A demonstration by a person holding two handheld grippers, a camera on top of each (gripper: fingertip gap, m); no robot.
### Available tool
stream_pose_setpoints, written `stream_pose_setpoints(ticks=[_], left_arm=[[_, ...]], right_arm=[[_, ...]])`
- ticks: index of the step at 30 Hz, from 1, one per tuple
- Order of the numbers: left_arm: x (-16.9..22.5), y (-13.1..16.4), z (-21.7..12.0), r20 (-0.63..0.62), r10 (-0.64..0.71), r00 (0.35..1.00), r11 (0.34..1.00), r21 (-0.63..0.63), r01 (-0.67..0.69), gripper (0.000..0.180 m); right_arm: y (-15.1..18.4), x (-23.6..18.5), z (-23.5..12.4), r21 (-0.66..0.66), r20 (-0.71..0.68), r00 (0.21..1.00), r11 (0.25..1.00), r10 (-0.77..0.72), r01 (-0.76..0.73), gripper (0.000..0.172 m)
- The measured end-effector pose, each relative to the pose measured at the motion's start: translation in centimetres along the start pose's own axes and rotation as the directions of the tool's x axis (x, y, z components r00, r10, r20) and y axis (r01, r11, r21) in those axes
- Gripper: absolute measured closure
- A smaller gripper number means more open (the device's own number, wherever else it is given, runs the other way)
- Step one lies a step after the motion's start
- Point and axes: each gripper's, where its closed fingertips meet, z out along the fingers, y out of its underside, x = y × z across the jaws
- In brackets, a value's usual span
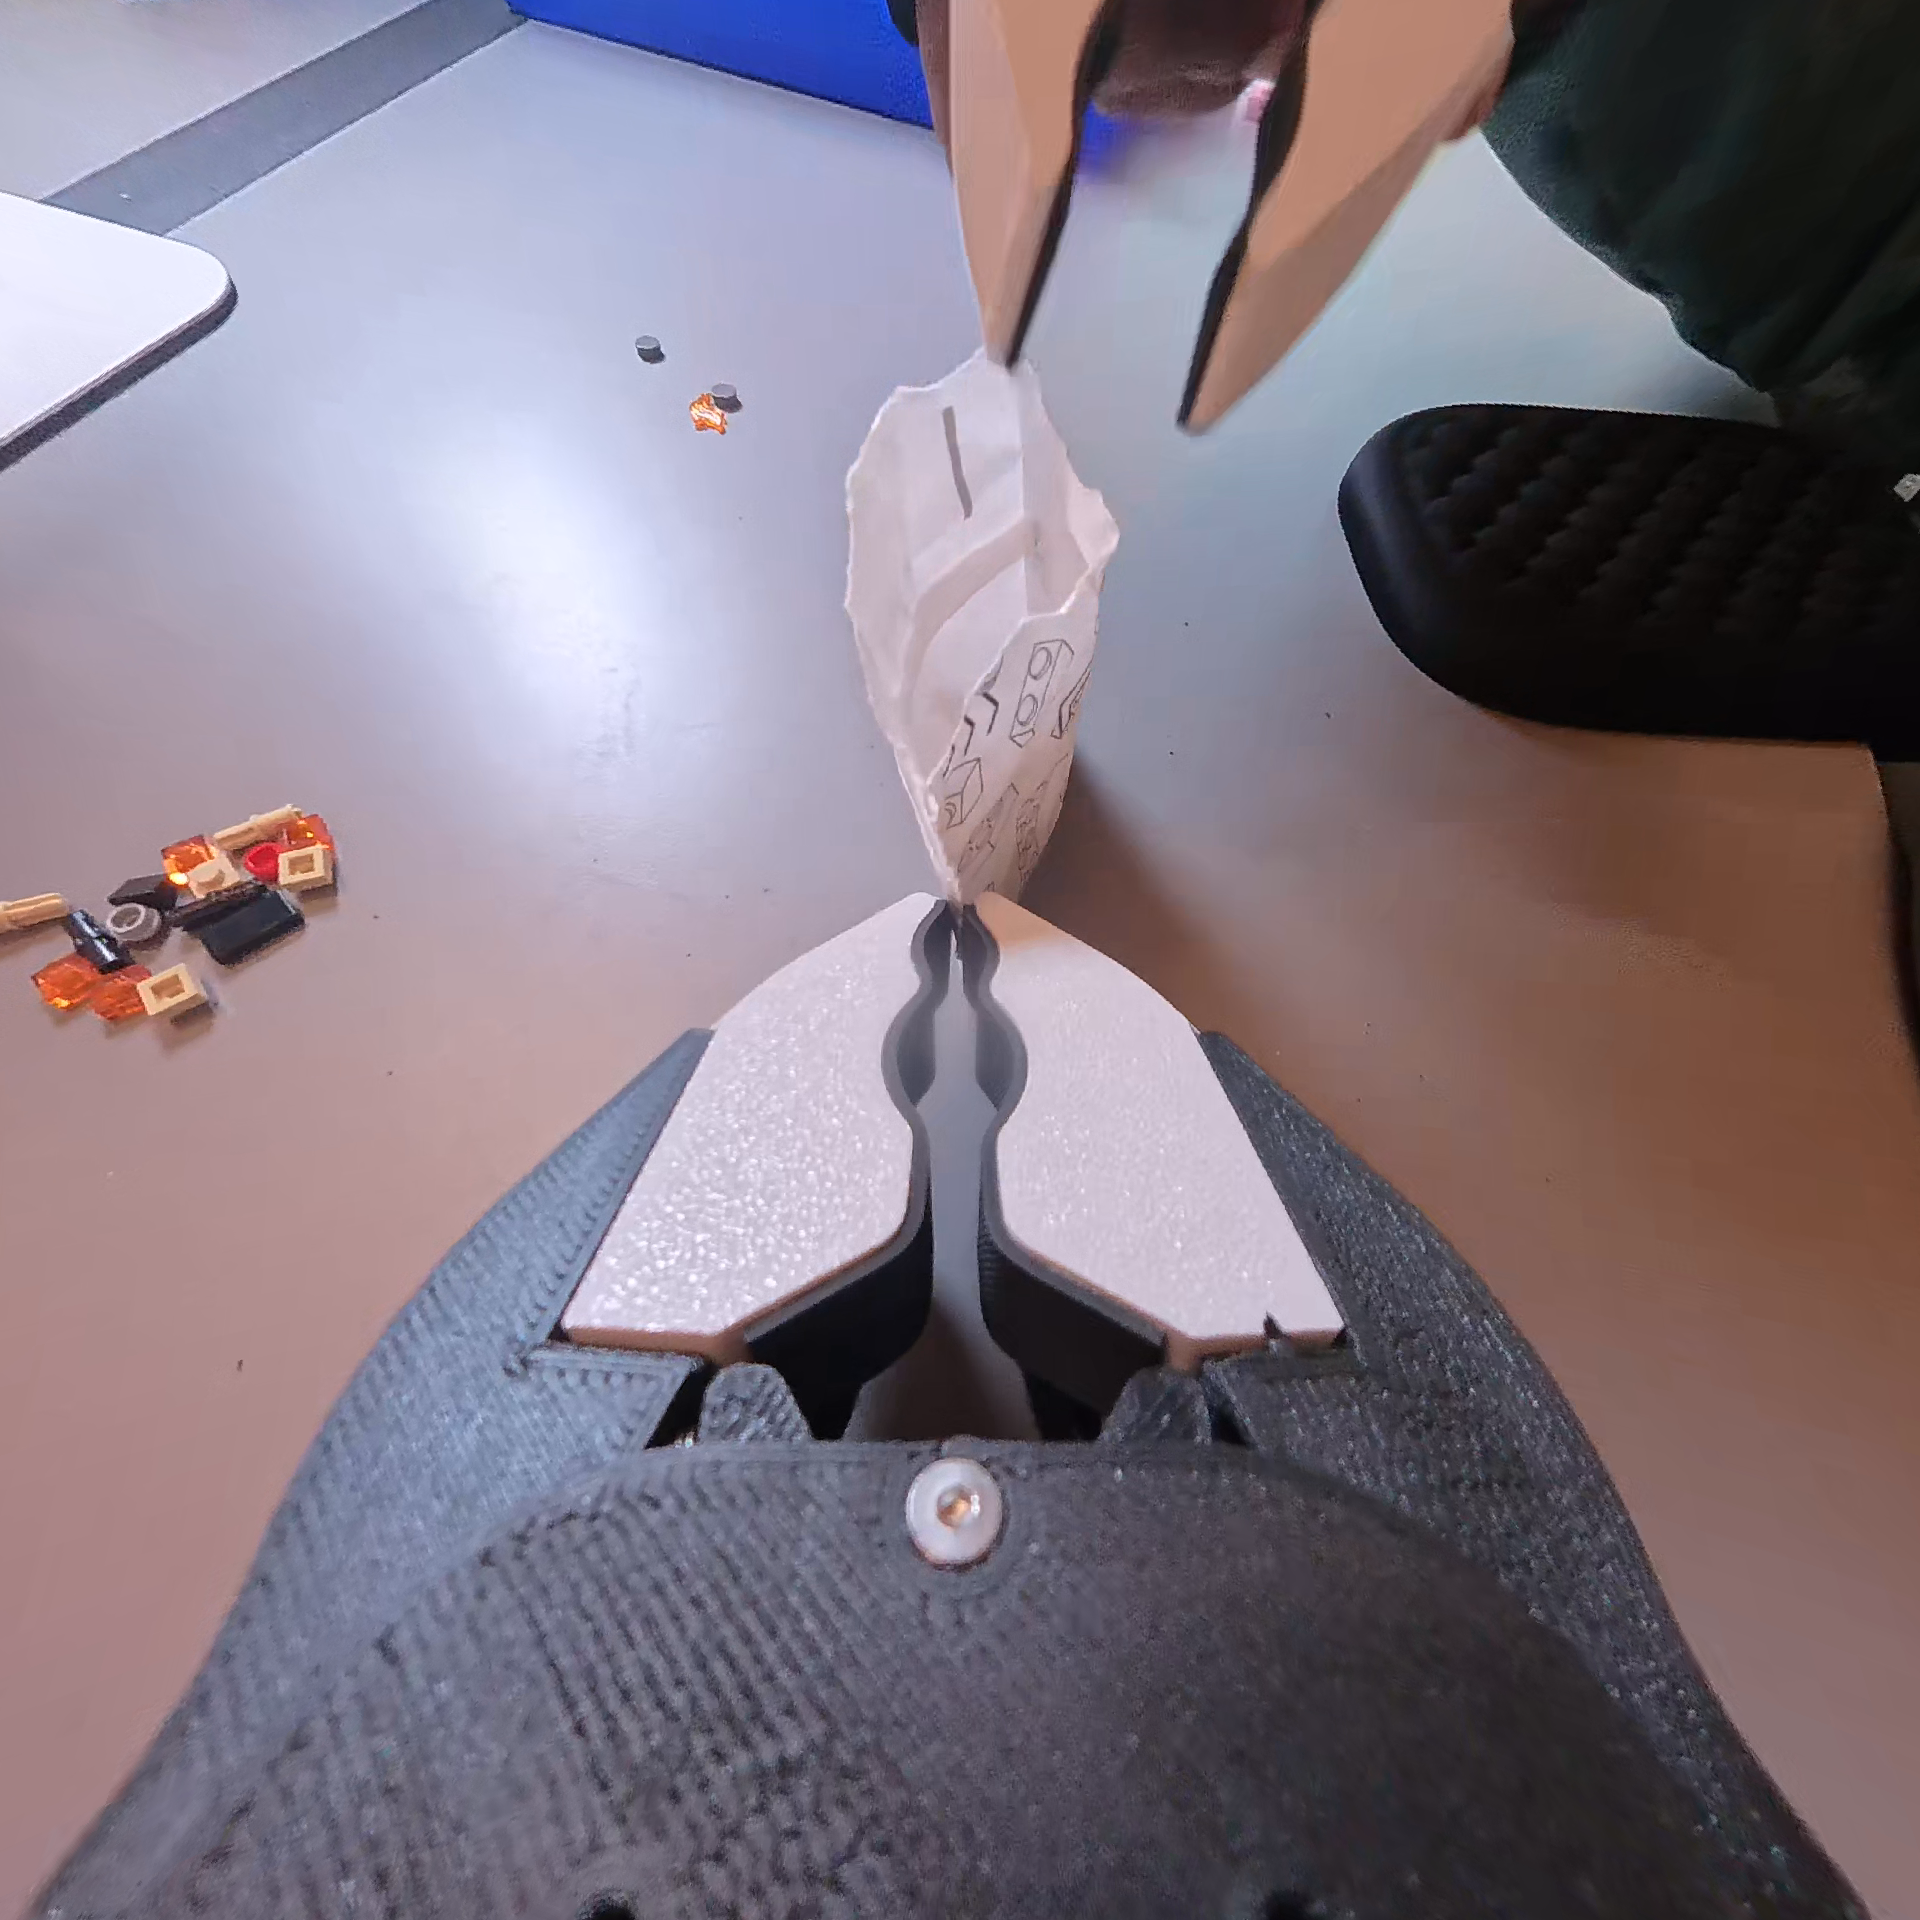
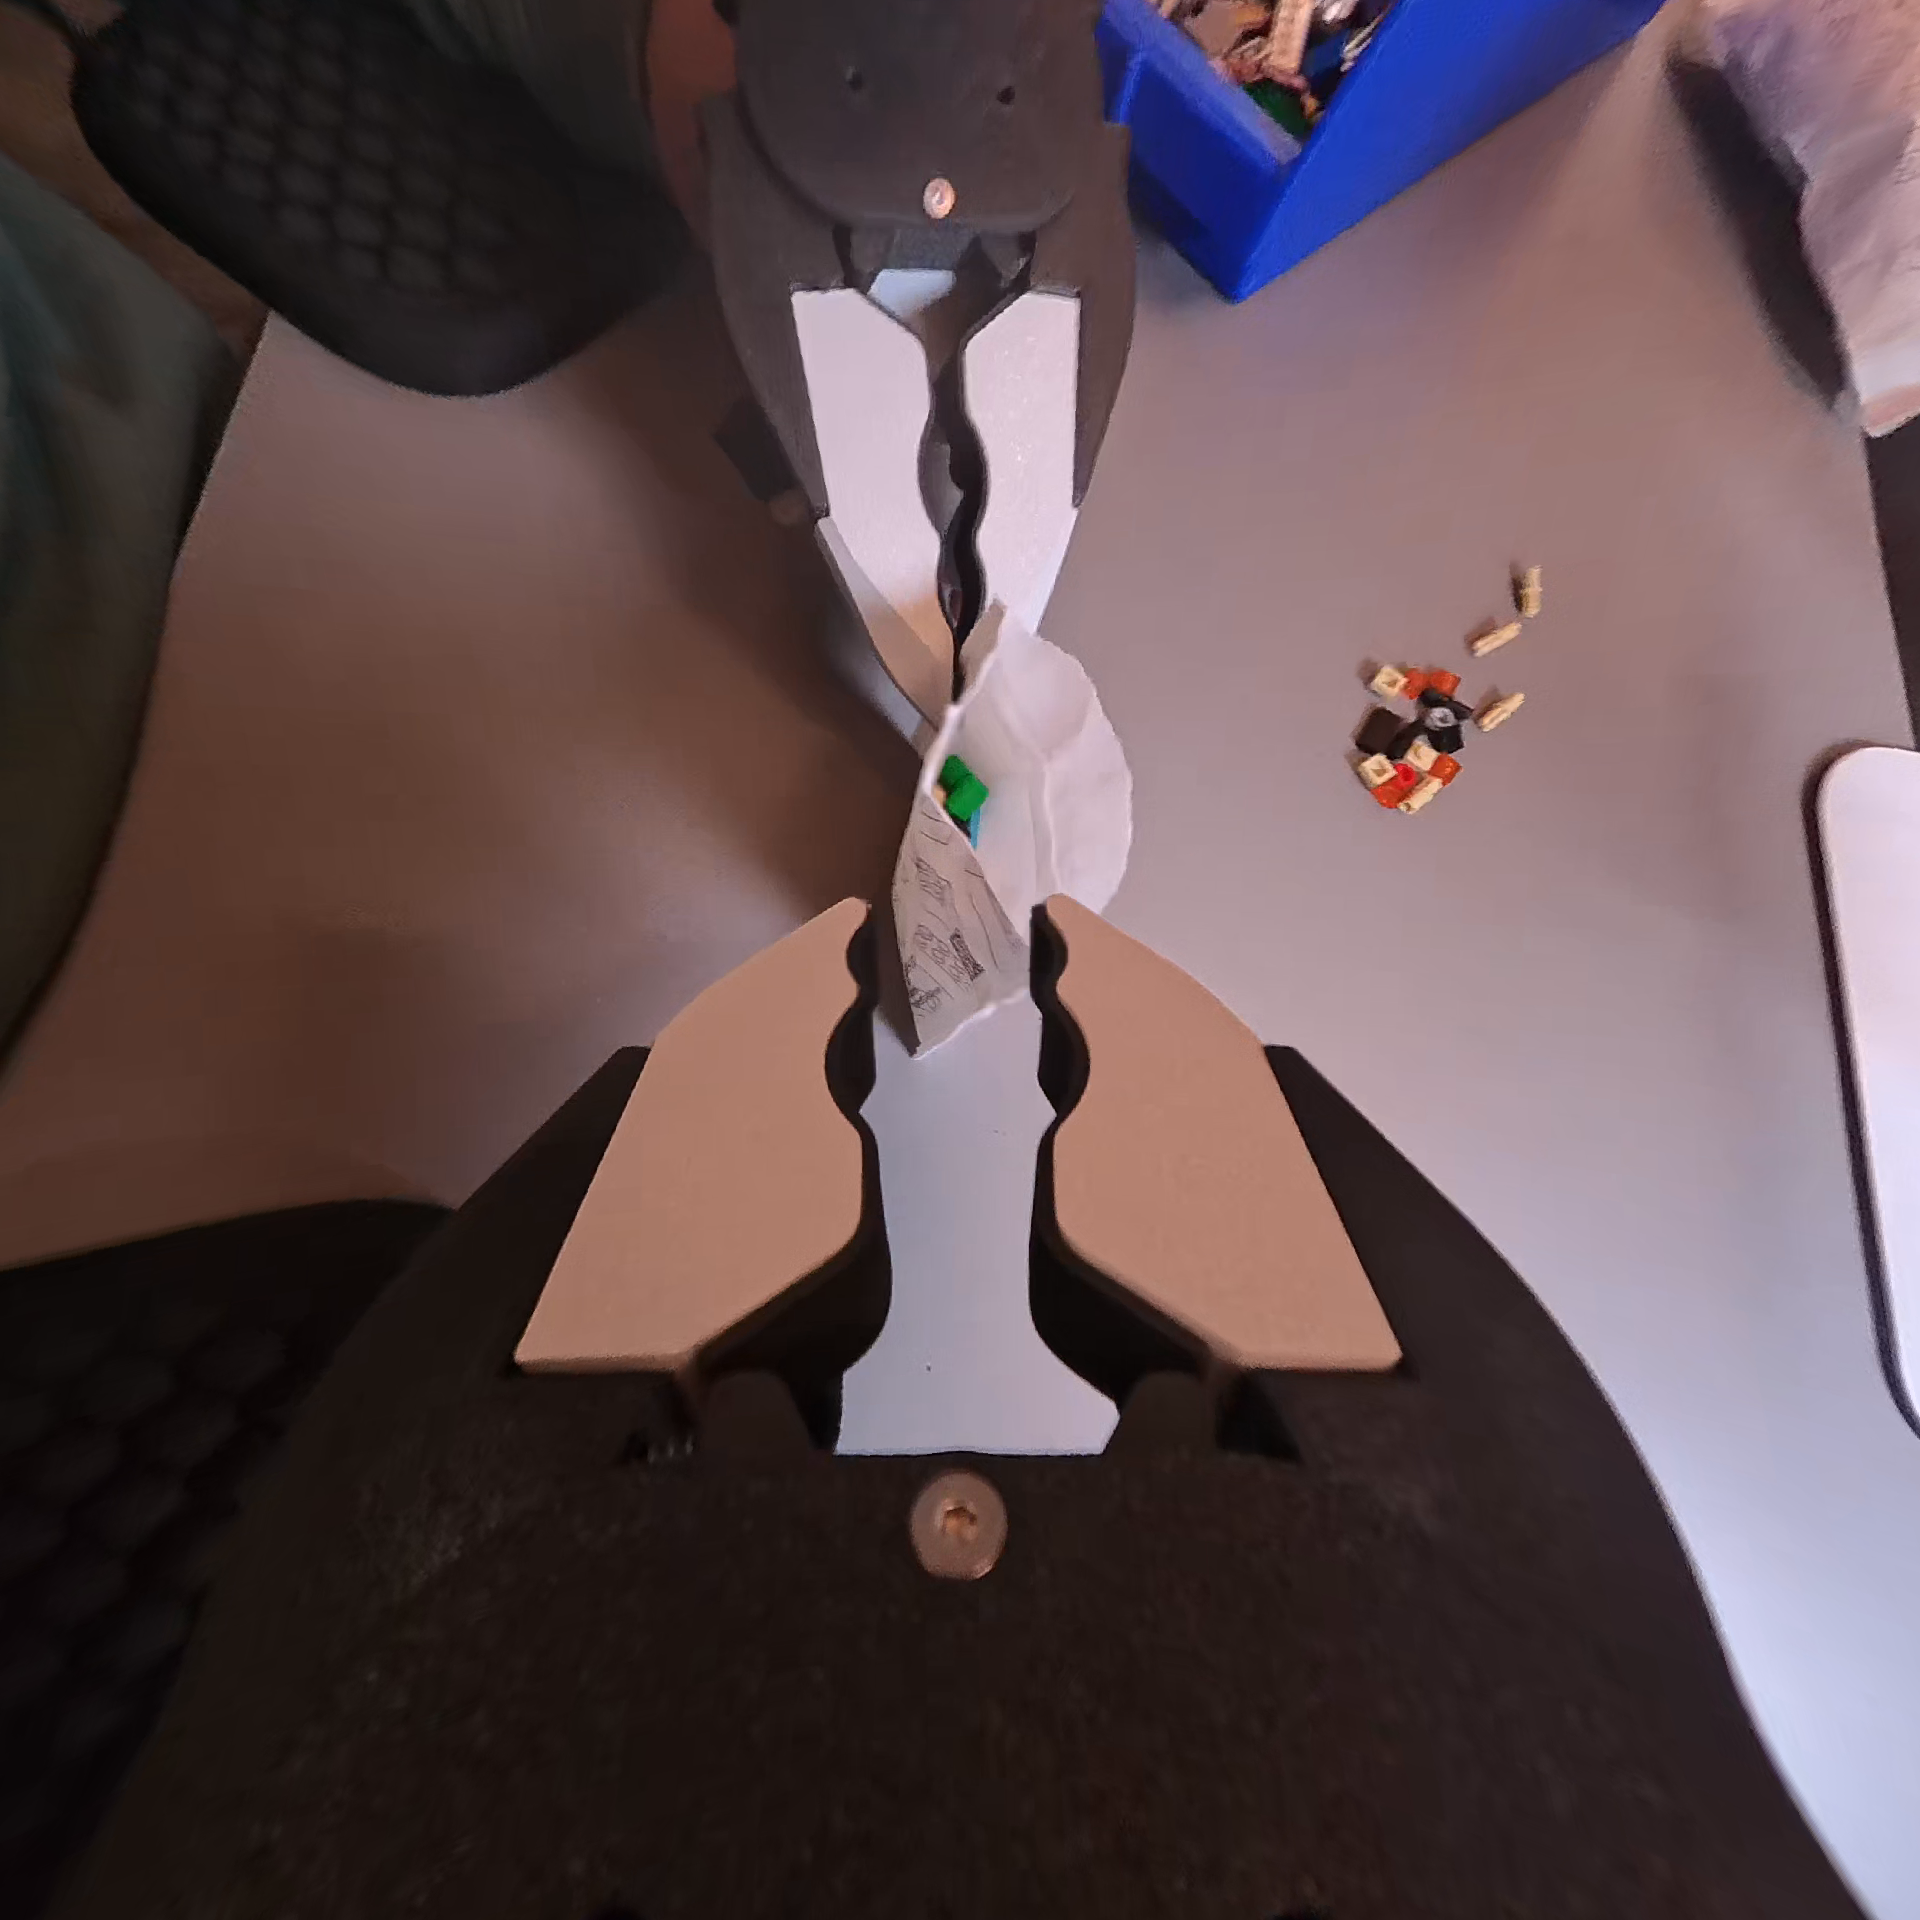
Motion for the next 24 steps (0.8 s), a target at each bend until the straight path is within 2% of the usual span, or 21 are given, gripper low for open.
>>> stream_pose_setpoints(ticks=[3, 6, 8, 11, 18, 21, 24], left_arm=[[0.0, 0.0, 0.0, 0.003, 0.004, 1.0, 1.0, -0.002, -0.004, 0.178], [0.1, 0.0, 0.0, 0.005, 0.012, 1.0, 1.0, -0.003, -0.012, 0.178], [0.1, 0.0, 0.0, 0.006, 0.016, 1.0, 1.0, -0.004, -0.016, 0.178], [0.1, 0.0, 0.0, 0.005, 0.014, 1.0, 1.0, -0.003, -0.014, 0.178], [0.1, 0.0, 0.1, -0.001, 0.007, 1.0, 1.0, 0.002, -0.007, 0.178], [0.1, 0.0, 0.0, 0.003, 0.019, 1.0, 1.0, -0.003, -0.019, 0.178], [0.1, 0.0, 0.0, 0.008, 0.026, 1.0, 1.0, -0.006, -0.026, 0.178]], right_arm=[[1.6, 2.9, -1.9, 0.012, -0.086, 0.993, 0.997, 0.077, -0.076, 0.145], [7.5, 7.5, -3.0, -0.077, -0.224, 0.952, 0.97, 0.208, -0.23, 0.145], [11.6, 9.5, -3.0, -0.112, -0.263, 0.91, 0.926, 0.321, -0.359, 0.145], [14.7, 10.9, -2.5, -0.118, -0.285, 0.872, 0.888, 0.399, -0.444, 0.147], [15.1, 11.2, -1.9, -0.147, -0.303, 0.876, 0.889, 0.376, -0.433, 0.164], [15.0, 11.1, -1.9, -0.163, -0.292, 0.876, 0.883, 0.383, -0.44, 0.164], [11.7, 10.0, -1.9, -0.077, -0.223, 0.901, 0.915, 0.371, -0.396, 0.164]])
